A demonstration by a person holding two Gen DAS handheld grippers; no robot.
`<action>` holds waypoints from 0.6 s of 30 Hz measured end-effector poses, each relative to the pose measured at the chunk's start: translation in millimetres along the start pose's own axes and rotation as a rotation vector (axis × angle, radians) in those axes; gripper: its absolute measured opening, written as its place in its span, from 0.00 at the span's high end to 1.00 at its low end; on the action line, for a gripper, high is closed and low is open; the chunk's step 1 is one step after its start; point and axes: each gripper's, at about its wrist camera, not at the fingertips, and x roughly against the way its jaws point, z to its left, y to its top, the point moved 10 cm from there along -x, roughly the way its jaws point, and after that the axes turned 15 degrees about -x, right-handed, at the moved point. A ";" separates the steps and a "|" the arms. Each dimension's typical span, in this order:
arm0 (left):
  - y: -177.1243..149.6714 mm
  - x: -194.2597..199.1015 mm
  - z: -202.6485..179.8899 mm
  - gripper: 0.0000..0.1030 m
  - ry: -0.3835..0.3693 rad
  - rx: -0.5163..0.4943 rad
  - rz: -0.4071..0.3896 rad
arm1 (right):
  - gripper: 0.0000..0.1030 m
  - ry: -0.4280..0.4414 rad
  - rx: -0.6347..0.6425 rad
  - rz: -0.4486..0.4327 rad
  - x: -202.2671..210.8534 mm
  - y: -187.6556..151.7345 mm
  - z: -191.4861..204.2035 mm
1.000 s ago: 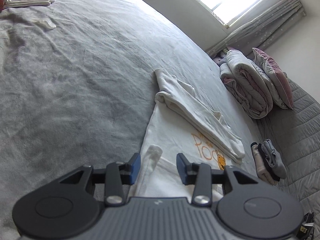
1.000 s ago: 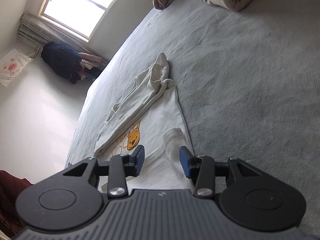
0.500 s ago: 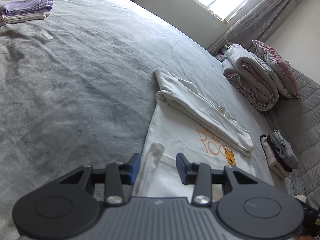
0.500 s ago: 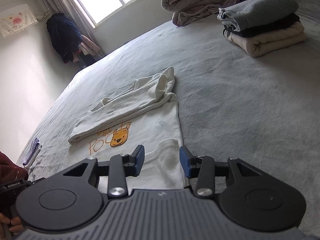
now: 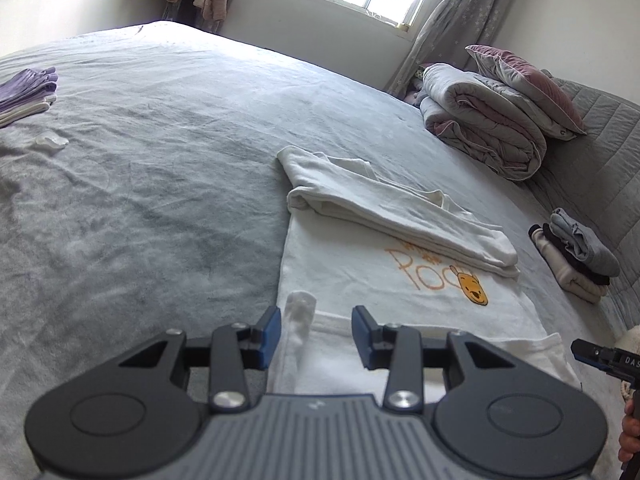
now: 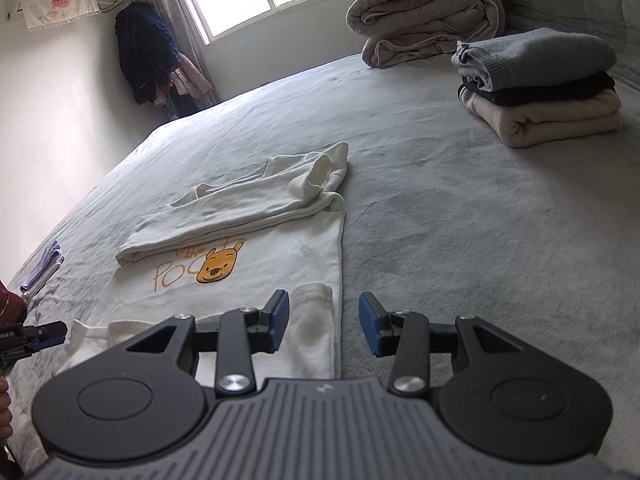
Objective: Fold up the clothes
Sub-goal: 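Lift the hem with both grippers and fold it toward the collar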
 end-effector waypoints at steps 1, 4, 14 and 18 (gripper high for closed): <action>-0.2 -2.2 1.0 0.66 0.014 -0.010 0.002 | 0.58 -0.005 0.022 0.005 -3.5 -2.4 1.1; -1.8 -10.4 5.0 0.72 0.048 -0.030 0.015 | 0.58 -0.006 0.063 0.016 -14.3 -8.6 4.2; 5.0 -3.3 0.2 0.93 0.085 -0.090 -0.060 | 0.92 -0.019 0.156 -0.043 -21.9 -15.5 12.8; 13.7 9.8 -1.9 0.93 0.090 -0.095 -0.121 | 0.93 -0.024 0.156 -0.094 -13.4 -10.5 13.1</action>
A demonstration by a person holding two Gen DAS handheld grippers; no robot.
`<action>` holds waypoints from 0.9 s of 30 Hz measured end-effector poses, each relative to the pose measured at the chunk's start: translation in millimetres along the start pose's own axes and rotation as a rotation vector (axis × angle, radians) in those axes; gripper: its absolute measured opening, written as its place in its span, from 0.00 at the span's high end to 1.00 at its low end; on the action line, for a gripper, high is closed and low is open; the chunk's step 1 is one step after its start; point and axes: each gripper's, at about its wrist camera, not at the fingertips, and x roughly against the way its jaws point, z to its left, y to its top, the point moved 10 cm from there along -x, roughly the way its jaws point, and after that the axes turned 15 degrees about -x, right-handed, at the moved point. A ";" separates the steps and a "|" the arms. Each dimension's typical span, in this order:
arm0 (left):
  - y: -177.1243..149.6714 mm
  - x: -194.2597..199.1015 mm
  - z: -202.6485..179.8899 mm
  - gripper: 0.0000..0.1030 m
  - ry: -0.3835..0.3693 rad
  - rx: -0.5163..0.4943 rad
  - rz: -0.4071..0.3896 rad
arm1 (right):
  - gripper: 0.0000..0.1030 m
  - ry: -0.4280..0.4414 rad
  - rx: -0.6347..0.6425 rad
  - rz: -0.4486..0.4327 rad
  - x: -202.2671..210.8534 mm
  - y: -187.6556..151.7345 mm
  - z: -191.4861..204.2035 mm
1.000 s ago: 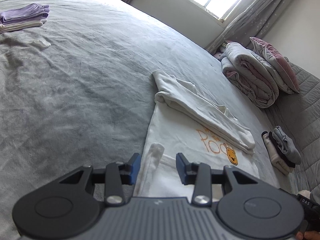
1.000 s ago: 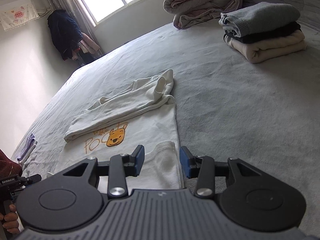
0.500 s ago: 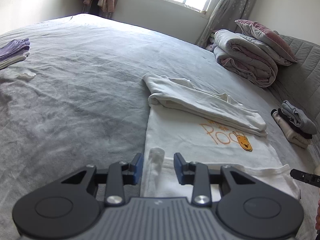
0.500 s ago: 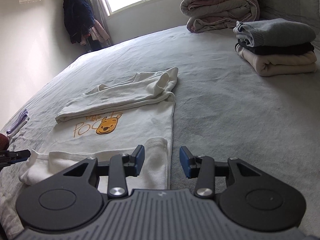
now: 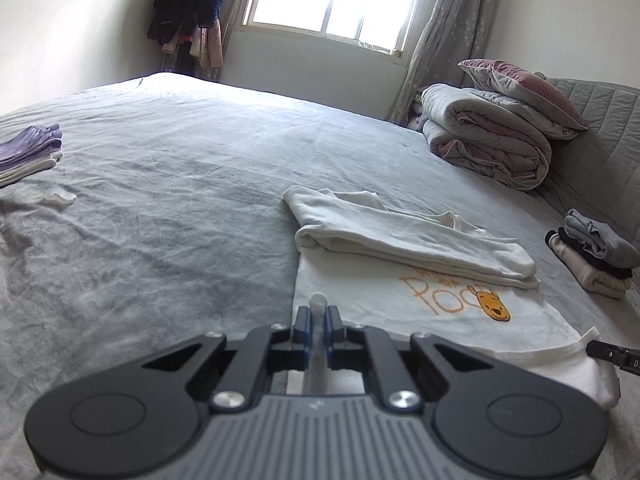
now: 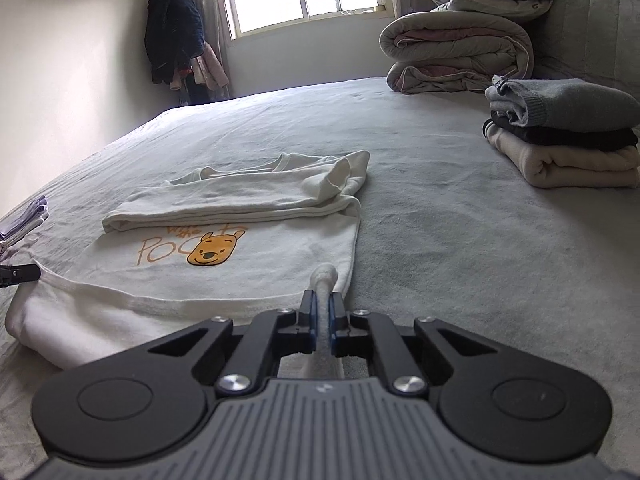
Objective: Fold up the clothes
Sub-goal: 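Lift the hem with both grippers and fold it toward the collar, then lay the folded hem on the sweatshirt and open both grippers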
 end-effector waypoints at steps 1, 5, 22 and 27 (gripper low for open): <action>3.8 2.3 -0.5 0.93 0.002 -0.003 -0.019 | 0.94 0.001 0.001 -0.013 2.0 1.5 0.9; 15.0 4.3 0.6 0.93 0.016 0.010 -0.065 | 0.94 0.000 0.018 -0.080 10.7 10.4 6.9; 46.6 -79.7 15.2 0.93 0.107 0.043 -0.045 | 0.94 -0.046 0.094 -0.150 -52.1 56.8 9.7; 29.1 -106.3 17.6 0.93 0.134 0.033 -0.001 | 0.94 -0.079 0.105 -0.097 -76.9 43.8 -0.4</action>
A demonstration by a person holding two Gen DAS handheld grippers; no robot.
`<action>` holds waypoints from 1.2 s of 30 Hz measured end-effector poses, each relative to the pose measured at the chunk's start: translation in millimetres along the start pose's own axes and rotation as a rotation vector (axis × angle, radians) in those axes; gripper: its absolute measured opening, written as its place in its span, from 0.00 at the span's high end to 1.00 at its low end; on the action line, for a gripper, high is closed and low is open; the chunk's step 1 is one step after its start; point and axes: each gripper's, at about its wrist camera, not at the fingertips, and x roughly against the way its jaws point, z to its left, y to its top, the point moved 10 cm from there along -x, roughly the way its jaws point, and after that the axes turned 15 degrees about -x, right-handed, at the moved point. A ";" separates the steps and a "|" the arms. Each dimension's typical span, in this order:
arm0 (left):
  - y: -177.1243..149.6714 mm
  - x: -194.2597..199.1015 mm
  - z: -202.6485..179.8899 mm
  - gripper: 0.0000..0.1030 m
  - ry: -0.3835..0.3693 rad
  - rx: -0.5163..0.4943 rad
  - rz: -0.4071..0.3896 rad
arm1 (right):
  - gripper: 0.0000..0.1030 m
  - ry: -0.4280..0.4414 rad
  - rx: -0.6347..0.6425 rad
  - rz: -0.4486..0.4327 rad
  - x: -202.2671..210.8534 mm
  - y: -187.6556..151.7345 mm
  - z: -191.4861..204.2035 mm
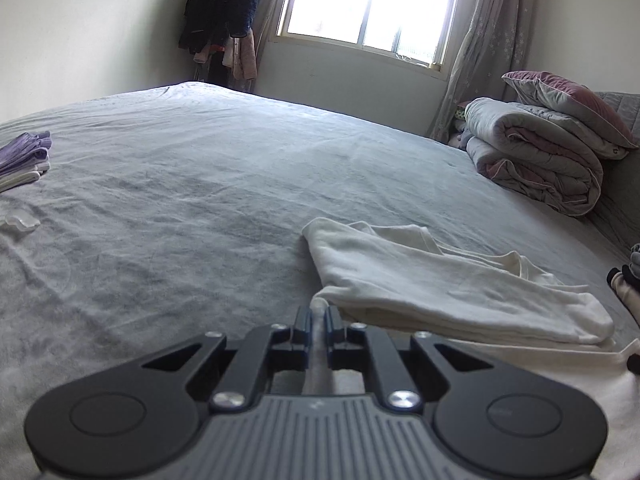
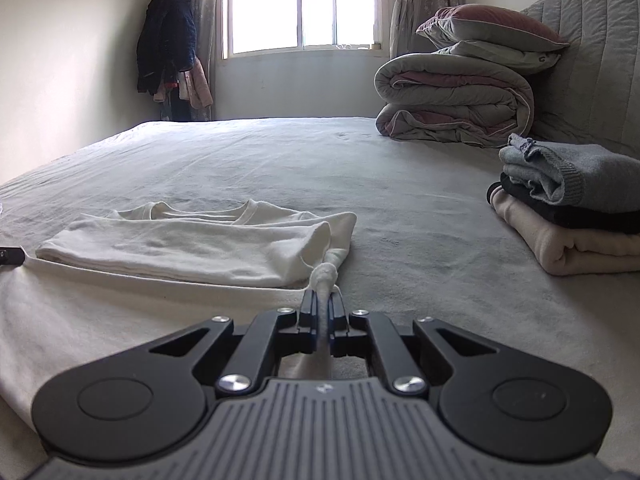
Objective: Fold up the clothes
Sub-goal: 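Lay the folded hem on the sweatshirt and open both grippers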
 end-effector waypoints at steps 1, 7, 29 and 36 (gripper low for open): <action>-4.7 -4.7 -1.3 0.93 0.006 -0.009 0.014 | 0.94 -0.004 -0.001 0.015 -3.2 -3.0 -1.1; -3.1 -0.3 1.3 0.78 0.036 -0.029 0.017 | 0.84 -0.007 -0.033 0.048 -2.5 -4.7 -4.2; -12.8 40.0 -14.8 0.68 -0.003 -0.114 0.058 | 0.83 0.018 -0.001 0.066 35.5 -11.8 14.9; -19.6 50.1 39.2 0.50 0.120 -0.086 0.063 | 0.83 -0.005 -0.005 0.126 43.8 -18.0 -0.5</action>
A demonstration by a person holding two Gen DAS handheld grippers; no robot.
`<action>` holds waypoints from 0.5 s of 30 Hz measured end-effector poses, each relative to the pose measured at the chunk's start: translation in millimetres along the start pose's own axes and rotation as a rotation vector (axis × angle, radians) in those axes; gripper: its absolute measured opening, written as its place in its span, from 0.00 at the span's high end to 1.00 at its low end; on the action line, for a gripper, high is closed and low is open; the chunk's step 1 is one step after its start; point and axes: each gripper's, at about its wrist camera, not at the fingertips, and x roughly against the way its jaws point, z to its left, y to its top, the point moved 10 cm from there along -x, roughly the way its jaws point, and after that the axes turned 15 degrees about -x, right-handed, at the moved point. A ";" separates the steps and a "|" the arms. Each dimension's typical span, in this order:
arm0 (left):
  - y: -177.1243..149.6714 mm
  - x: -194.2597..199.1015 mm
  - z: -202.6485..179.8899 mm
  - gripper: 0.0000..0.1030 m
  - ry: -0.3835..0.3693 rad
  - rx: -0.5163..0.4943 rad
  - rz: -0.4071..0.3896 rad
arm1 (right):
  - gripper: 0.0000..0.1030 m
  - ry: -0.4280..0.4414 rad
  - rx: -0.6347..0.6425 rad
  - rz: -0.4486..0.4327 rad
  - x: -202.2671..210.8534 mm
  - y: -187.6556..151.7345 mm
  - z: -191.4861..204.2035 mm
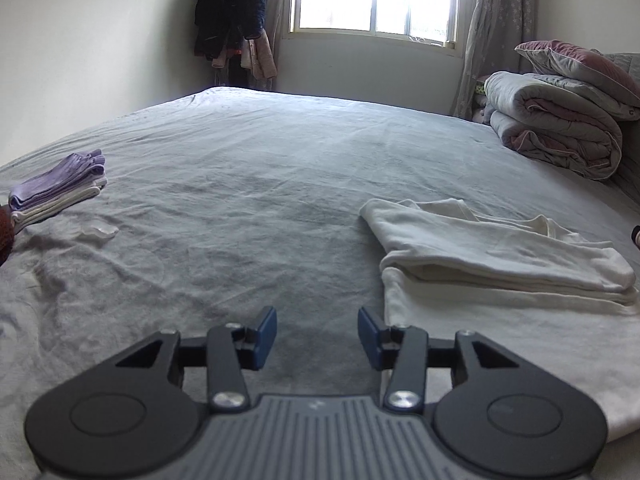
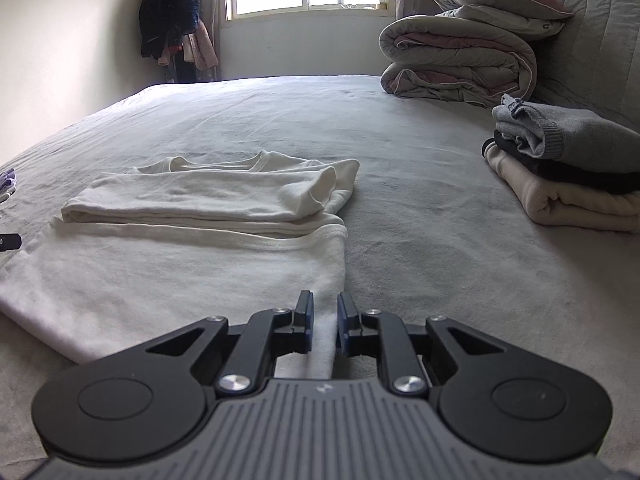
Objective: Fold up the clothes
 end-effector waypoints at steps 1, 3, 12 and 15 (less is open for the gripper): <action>-2.2 0.5 7.3 0.46 0.017 0.001 0.003 | 0.83 0.003 0.001 0.003 3.4 0.8 0.4; -15.4 -5.0 16.5 0.42 0.020 0.010 0.051 | 0.83 0.006 0.005 0.011 10.7 1.5 2.5; -38.2 -8.9 15.9 0.00 0.050 -0.032 0.072 | 0.62 0.028 -0.029 0.139 25.8 -22.7 11.6; -38.4 -9.9 16.5 0.00 0.045 -0.027 0.074 | 0.62 0.024 -0.034 0.143 28.2 -25.9 12.5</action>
